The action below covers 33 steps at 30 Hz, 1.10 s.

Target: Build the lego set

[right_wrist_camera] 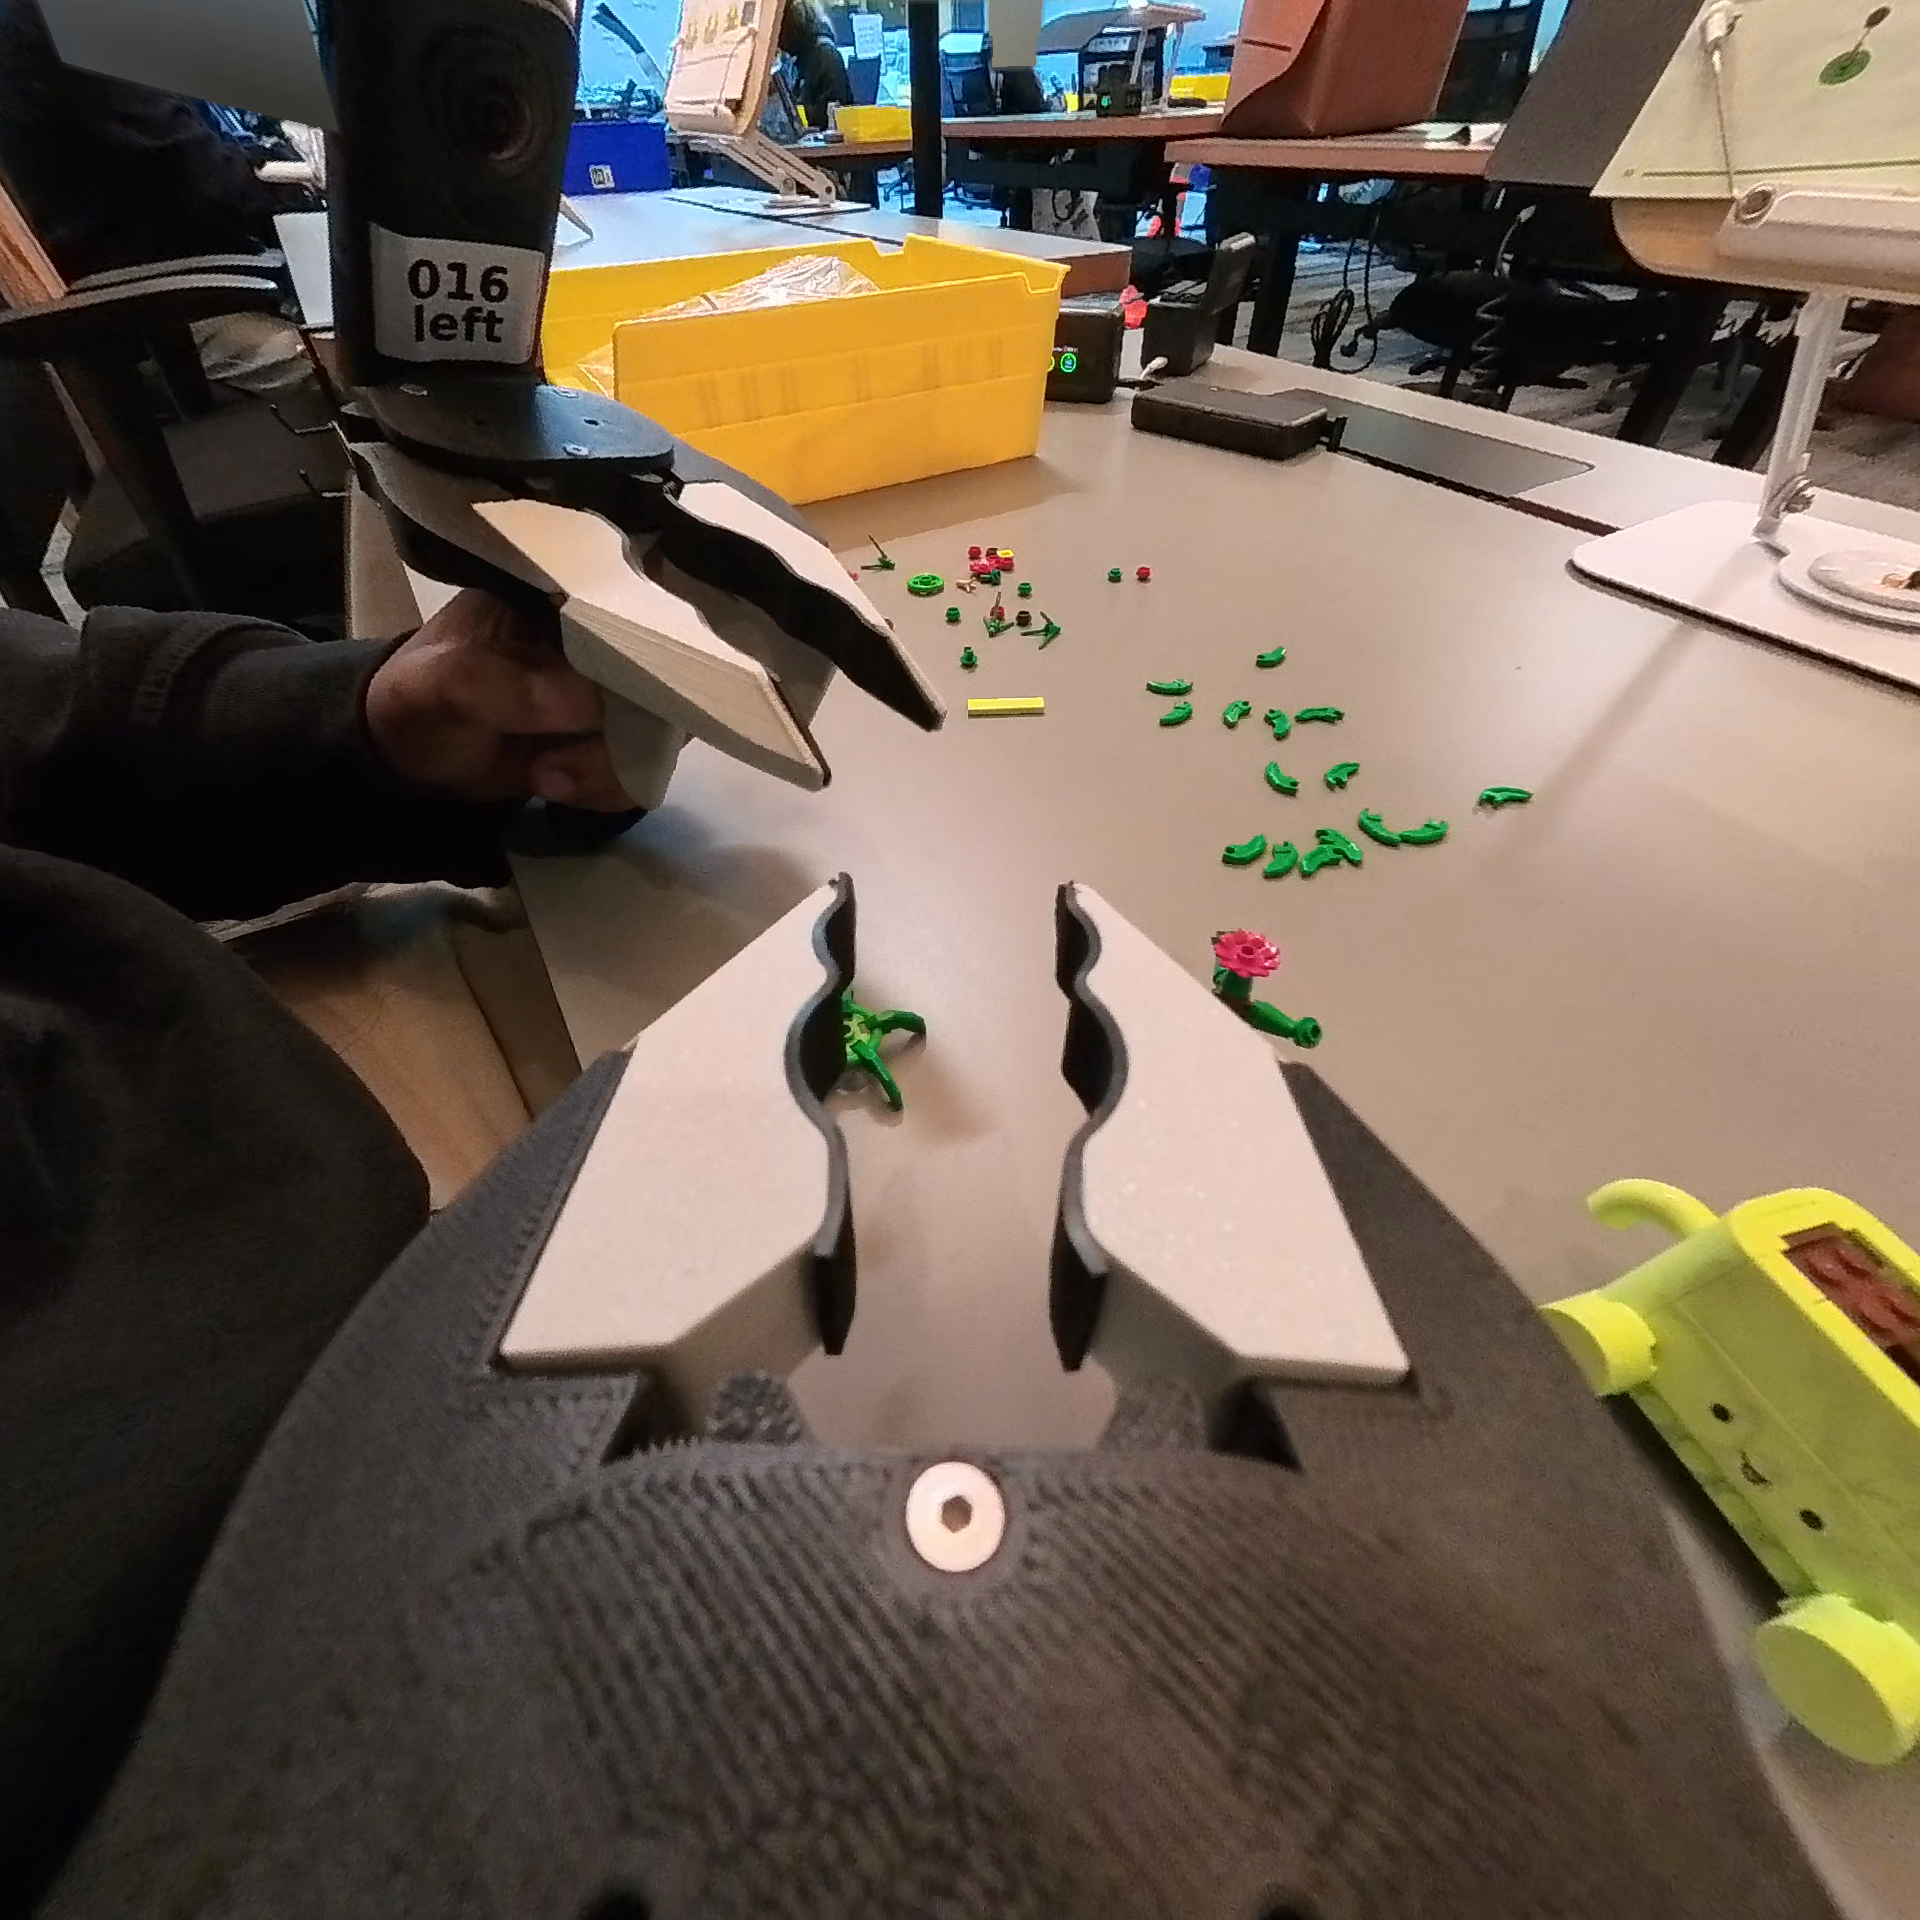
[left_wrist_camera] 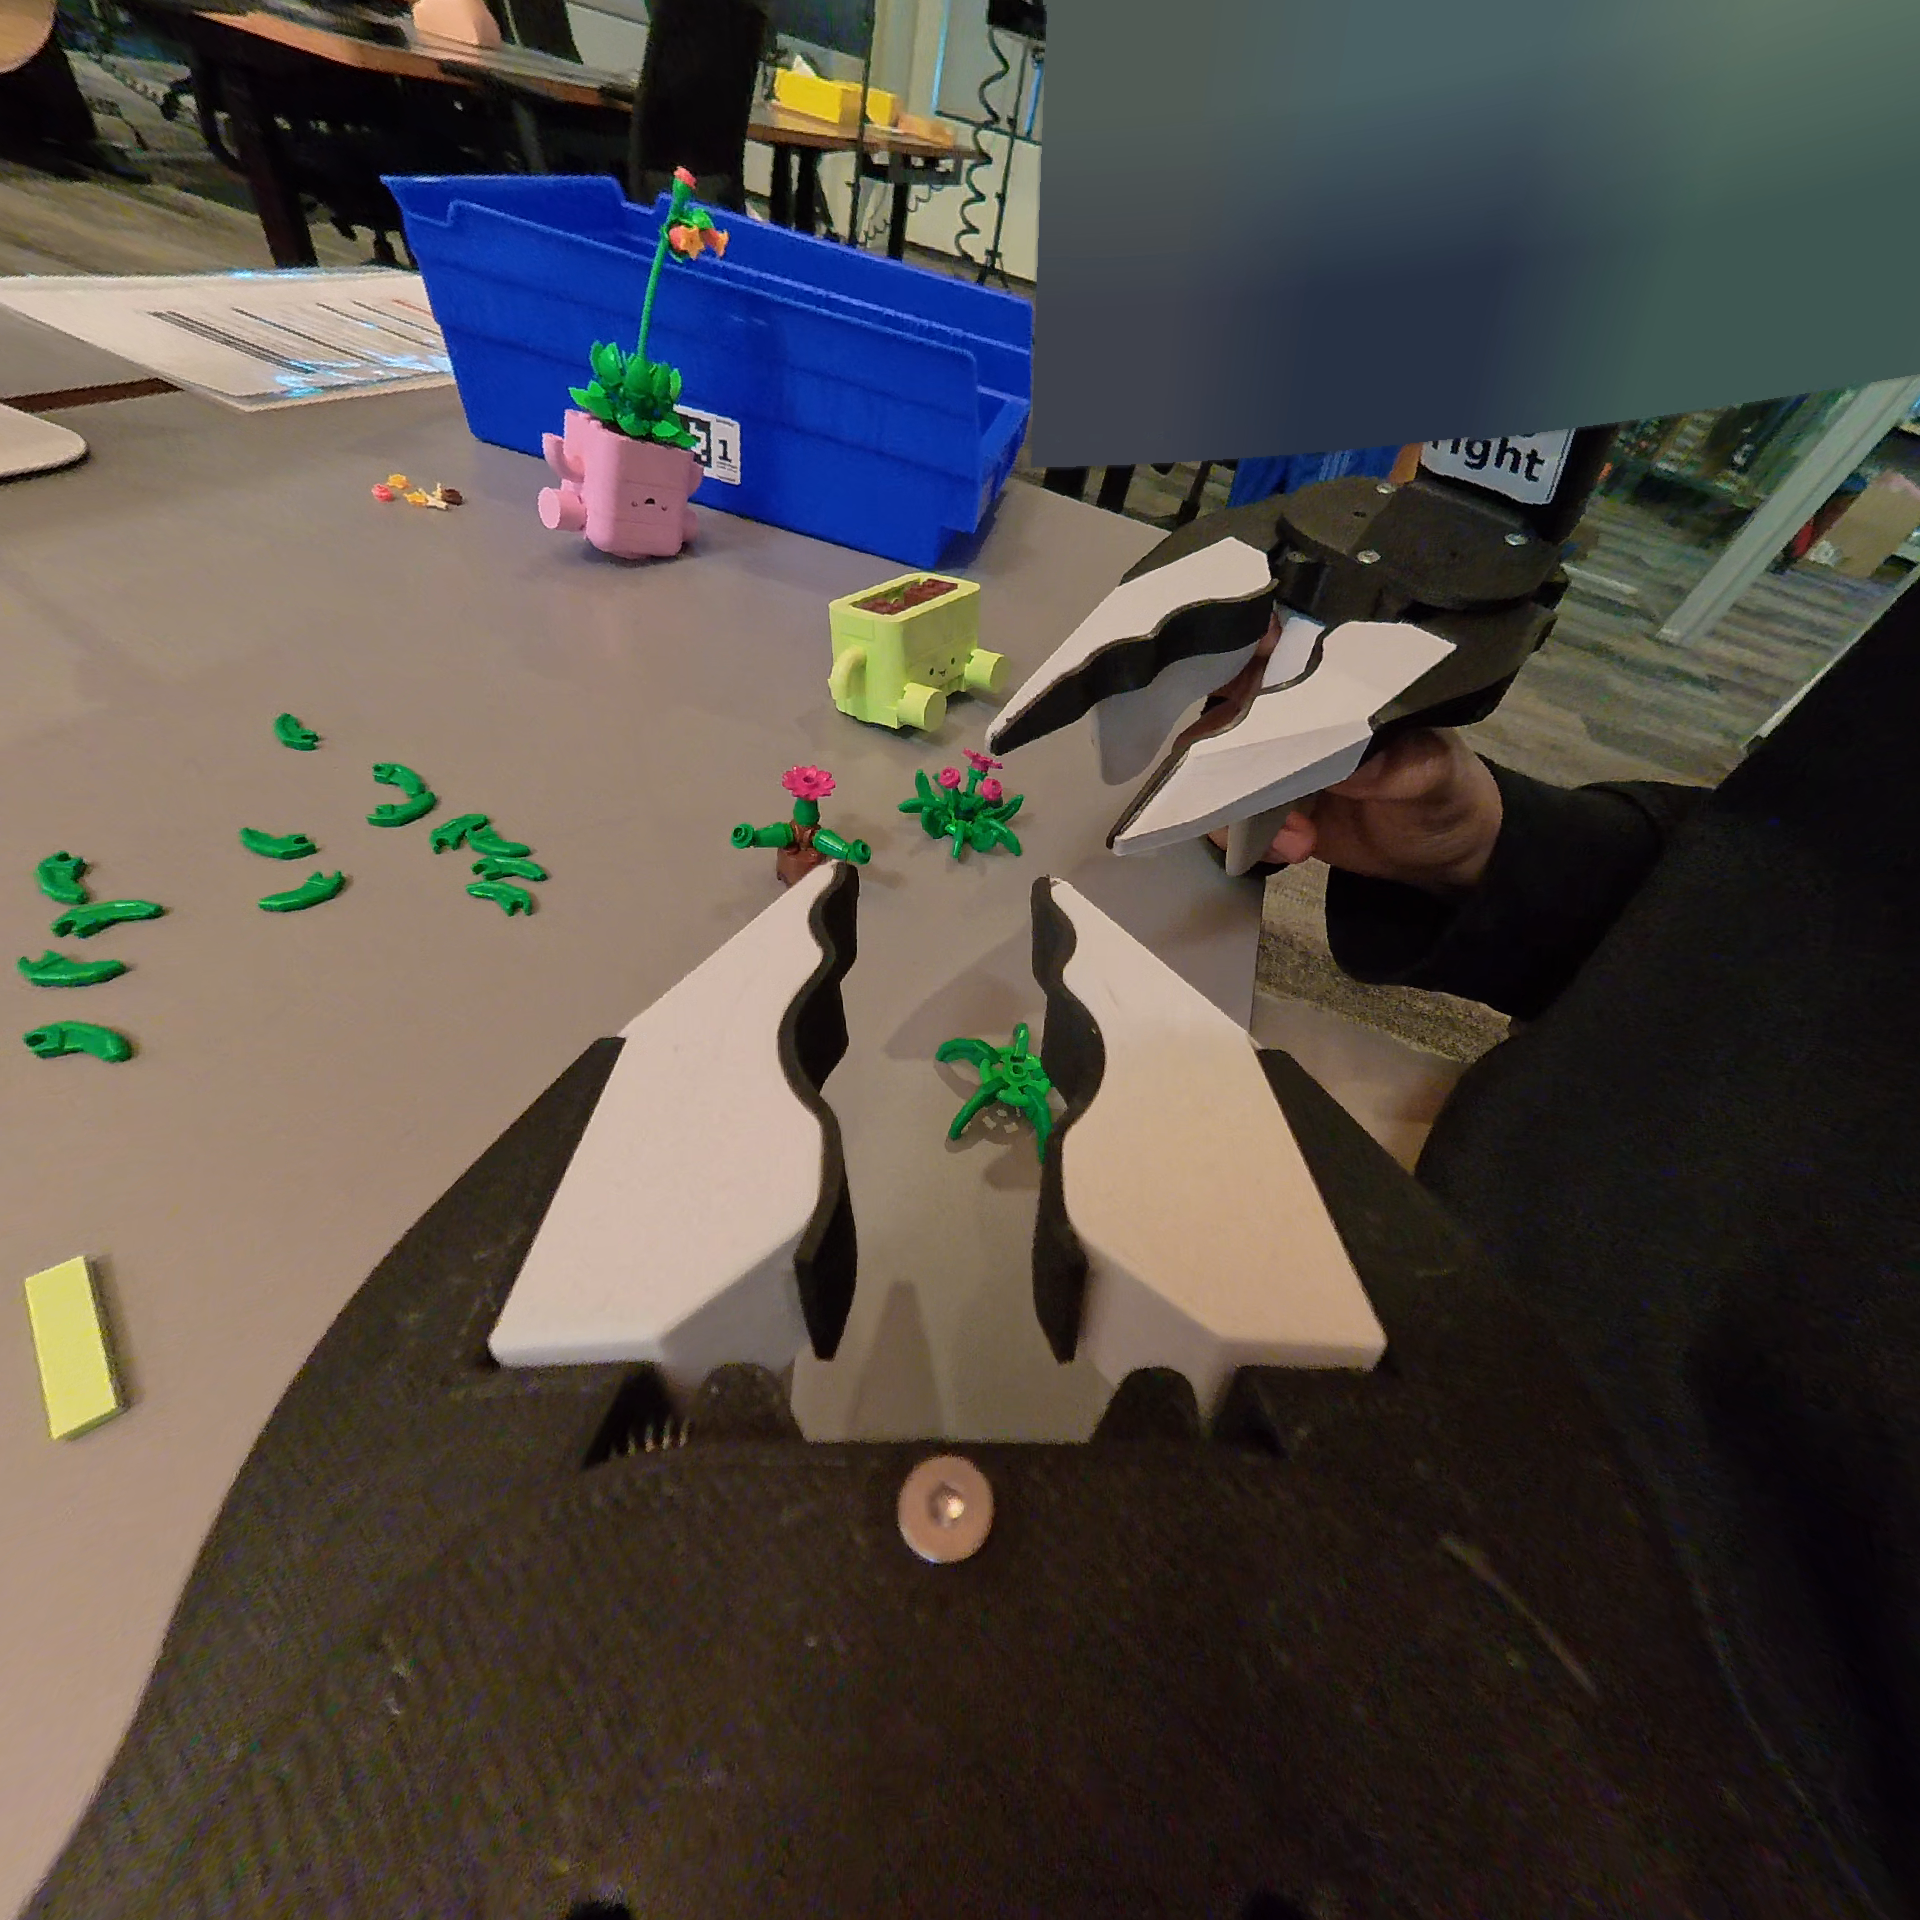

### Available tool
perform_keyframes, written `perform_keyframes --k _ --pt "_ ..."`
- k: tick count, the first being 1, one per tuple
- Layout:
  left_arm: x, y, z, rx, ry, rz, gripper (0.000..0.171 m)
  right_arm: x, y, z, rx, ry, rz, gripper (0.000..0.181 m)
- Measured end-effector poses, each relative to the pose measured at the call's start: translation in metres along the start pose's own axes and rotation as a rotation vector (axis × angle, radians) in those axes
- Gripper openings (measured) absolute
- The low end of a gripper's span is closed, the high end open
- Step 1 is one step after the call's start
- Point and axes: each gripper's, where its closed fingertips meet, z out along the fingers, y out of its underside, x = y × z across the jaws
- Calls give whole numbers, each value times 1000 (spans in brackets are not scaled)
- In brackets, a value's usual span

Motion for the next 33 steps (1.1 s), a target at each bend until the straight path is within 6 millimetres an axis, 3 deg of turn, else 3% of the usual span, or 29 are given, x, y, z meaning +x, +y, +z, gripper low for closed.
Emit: perform_keyframes --k 5,8,13,18,24,33 --pt "6 9 6 -63 49 -40 33 -1 1 1 -7 -5 0 36" --pt "13 24 11 -167 108 -89 32 -2 4 2 -28 -19 12 36" --pt "19 43 17 -298 116 -63 32 -27 29 10 -207 -187 64 25" --pt "16 70 17 -473 41 70 33 -35 46 17 -312 -149 -67 11" --pt "19 75 18 -507 35 133 24 -37 56 21 -372 -125 -140 0" --pt "18 76 18 -514 23 145 20 -38 57 21 -382 -134 -128 0"
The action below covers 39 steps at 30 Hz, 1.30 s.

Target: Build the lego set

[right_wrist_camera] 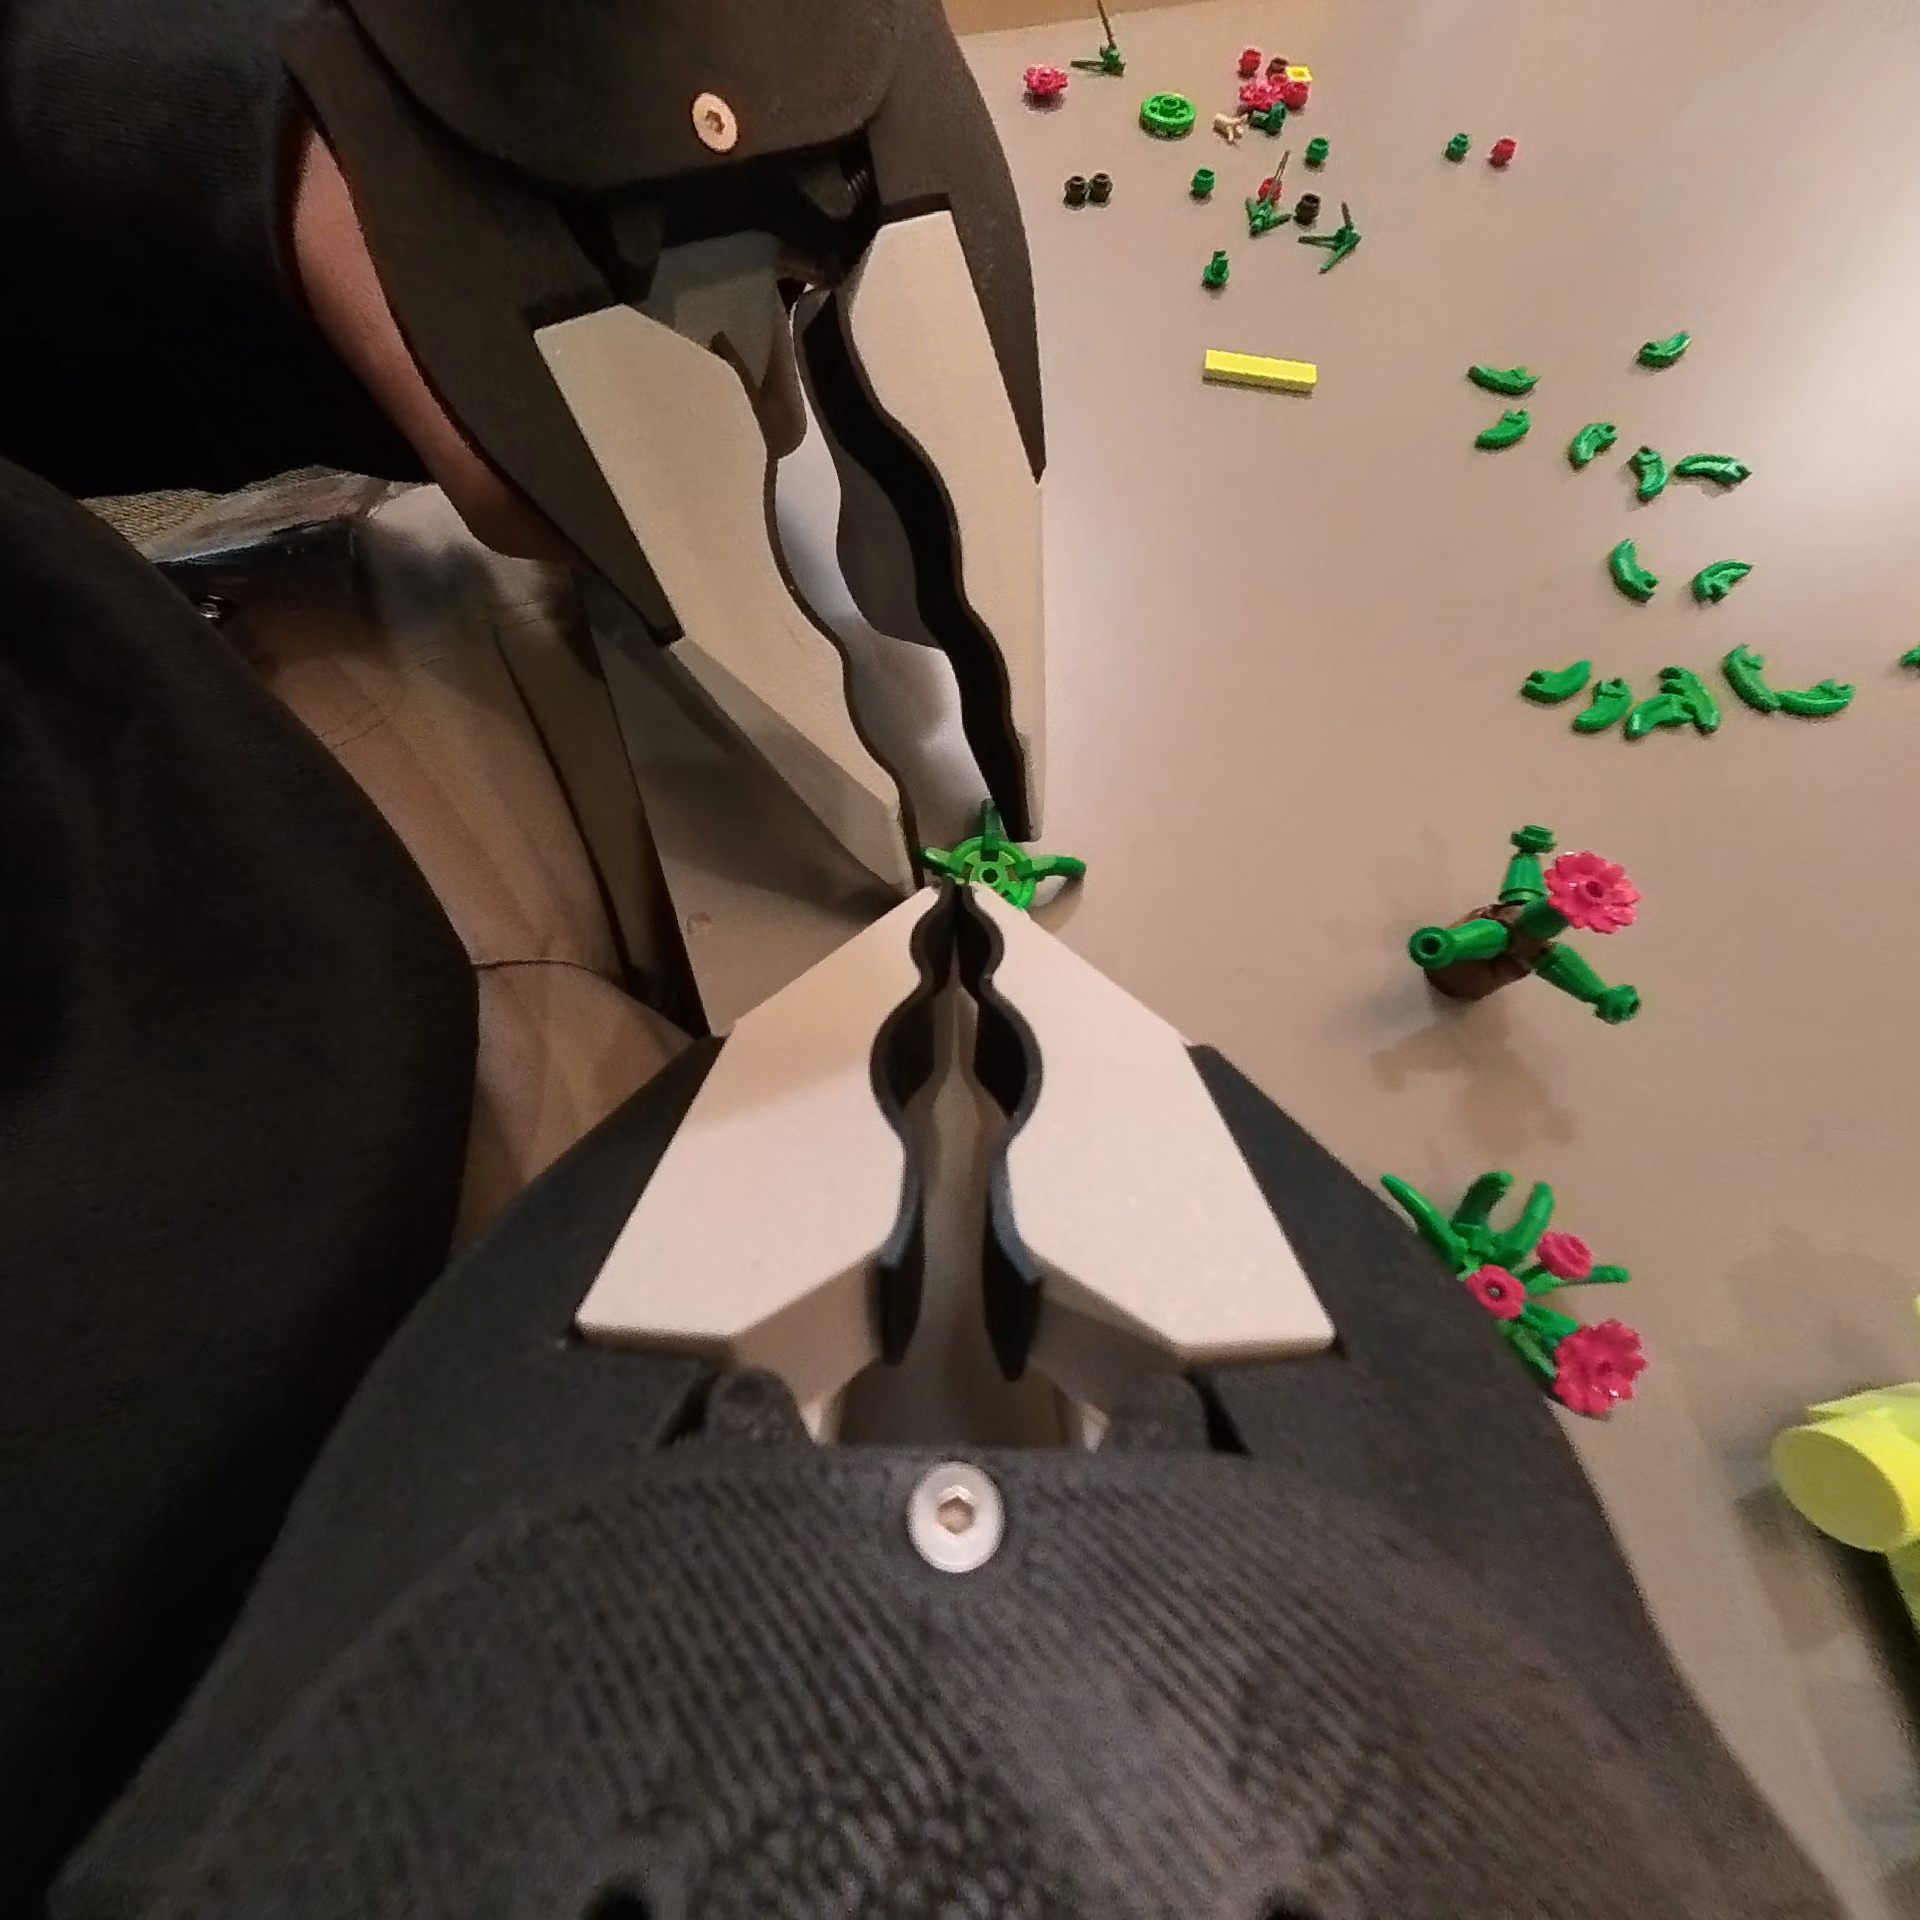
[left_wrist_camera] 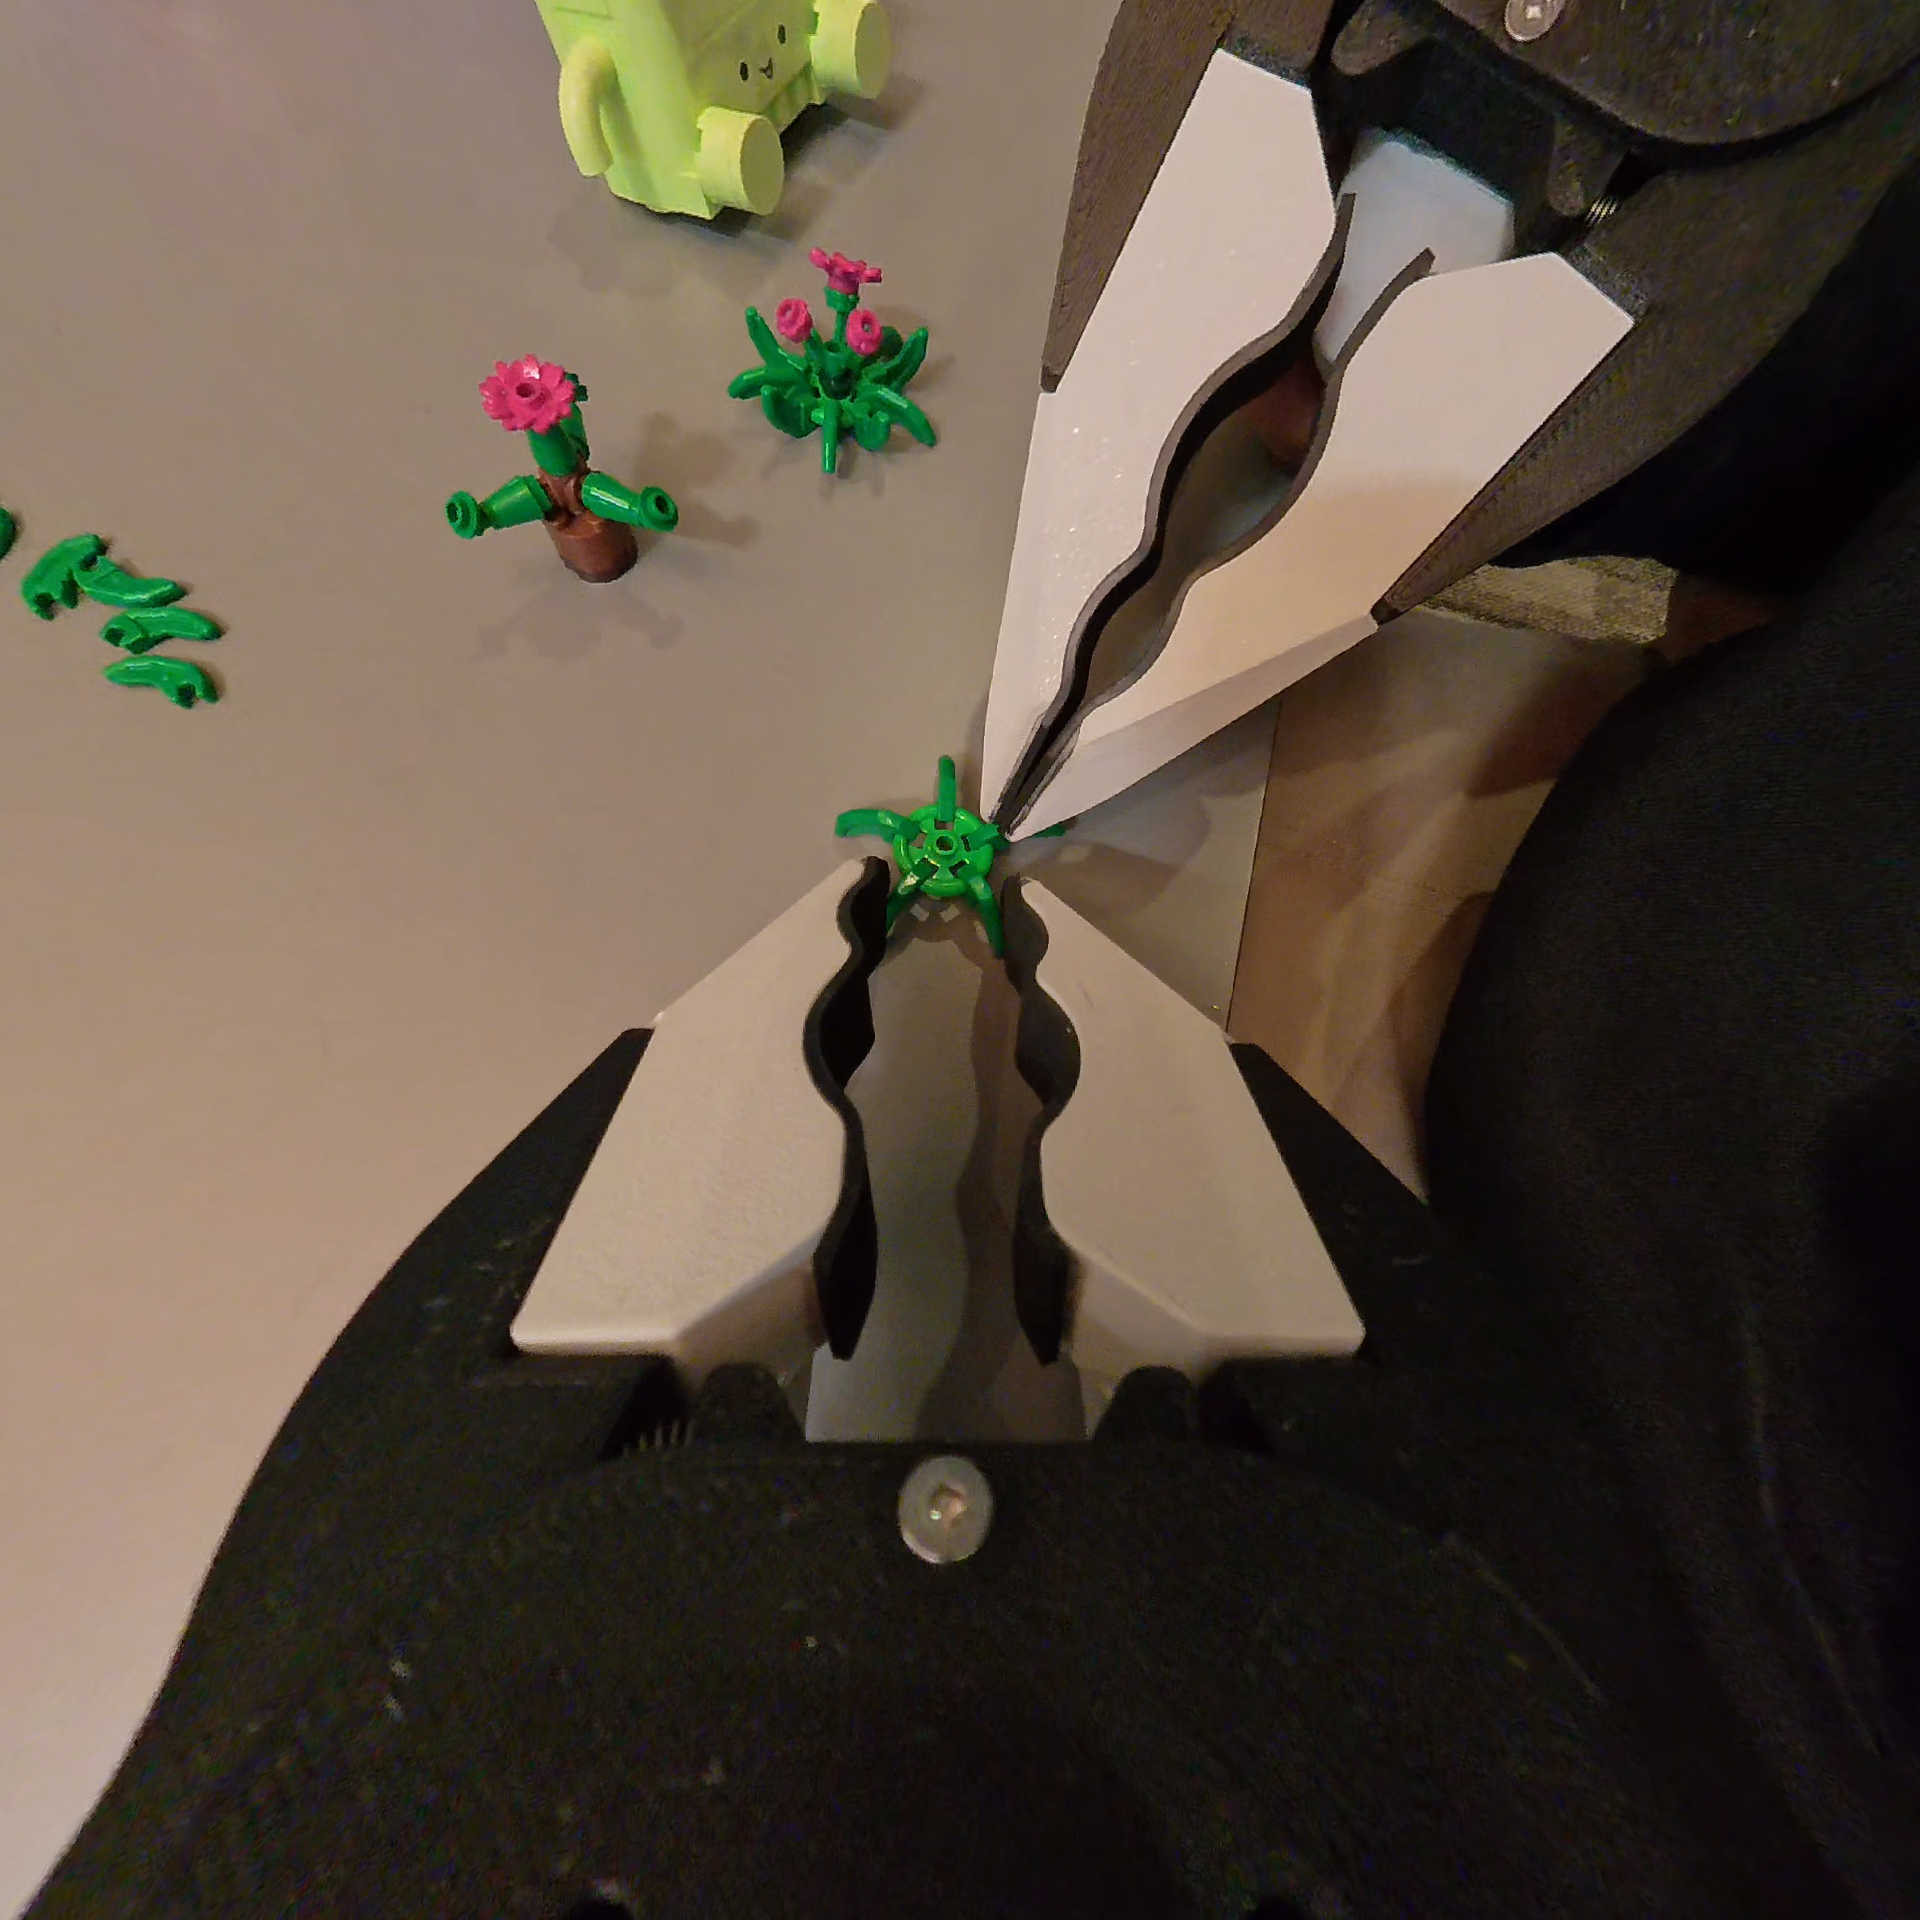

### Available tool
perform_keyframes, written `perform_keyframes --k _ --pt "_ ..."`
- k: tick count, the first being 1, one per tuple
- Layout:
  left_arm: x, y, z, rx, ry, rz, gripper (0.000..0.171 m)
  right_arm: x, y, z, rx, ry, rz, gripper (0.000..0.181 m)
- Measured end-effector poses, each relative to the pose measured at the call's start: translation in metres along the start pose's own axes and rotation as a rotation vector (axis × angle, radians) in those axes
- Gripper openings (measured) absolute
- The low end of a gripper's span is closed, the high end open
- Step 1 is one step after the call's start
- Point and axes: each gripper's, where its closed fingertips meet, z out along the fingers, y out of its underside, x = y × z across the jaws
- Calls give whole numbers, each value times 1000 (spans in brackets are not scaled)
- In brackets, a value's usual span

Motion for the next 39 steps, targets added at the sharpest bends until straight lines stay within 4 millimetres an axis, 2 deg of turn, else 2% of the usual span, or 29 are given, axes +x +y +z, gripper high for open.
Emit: perform_keyframes --k 6,22,30,39 --pt "0 1 1 -13 -11 12 21 -1 4 3 -34 -3 2 0" --pt "1 1 1 -7 5 10 22 0 0 -1 1 -8 12 0" --pt "3 -9 -9 84 49 -20 24 9 -6 -7 56 12 72 0" --pt "8 -3 -3 30 32 47 23 19 -3 -5 36 60 112 0"
